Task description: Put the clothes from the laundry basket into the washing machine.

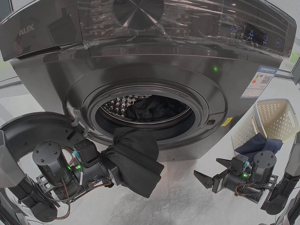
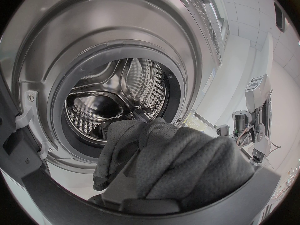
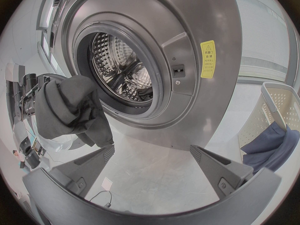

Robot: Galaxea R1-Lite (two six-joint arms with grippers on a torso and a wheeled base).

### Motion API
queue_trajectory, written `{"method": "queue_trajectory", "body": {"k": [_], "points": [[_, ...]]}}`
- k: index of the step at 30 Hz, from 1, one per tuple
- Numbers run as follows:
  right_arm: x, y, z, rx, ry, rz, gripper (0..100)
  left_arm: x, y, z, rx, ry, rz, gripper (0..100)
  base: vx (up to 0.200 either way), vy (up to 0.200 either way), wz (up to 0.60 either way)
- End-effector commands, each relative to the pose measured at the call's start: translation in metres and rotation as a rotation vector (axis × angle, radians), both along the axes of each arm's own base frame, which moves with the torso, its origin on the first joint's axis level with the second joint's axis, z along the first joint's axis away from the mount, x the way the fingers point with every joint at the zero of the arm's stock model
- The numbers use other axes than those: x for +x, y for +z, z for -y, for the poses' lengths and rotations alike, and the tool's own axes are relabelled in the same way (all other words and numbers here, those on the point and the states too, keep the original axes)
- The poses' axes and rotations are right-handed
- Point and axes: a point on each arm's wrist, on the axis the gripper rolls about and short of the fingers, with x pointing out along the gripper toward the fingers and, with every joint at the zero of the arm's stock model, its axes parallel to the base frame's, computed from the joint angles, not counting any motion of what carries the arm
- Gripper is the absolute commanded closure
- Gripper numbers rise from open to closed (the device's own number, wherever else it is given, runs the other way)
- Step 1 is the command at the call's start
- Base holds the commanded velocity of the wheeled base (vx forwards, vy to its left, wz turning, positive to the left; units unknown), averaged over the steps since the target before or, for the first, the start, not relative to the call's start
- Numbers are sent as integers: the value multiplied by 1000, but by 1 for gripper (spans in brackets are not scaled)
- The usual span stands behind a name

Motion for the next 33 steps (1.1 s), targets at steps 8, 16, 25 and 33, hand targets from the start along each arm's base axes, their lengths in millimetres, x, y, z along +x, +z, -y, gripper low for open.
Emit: {"method": "queue_trajectory", "body": {"k": [8,16,25,33], "points": [[-20,-6,-8,-31,84,-38,0,9,-5,22,-8,-28,2,100,0,0,0],[-24,-5,-11,-25,106,-38,0,69,-10,50,-66,76,57,100,0,0,0],[-23,-4,-12,-23,100,-30,0,113,-8,71,-155,157,119,100,0,0,0],[-22,-5,-9,-26,84,-33,0,131,-22,80,-153,177,121,100,0,0,0]]}}
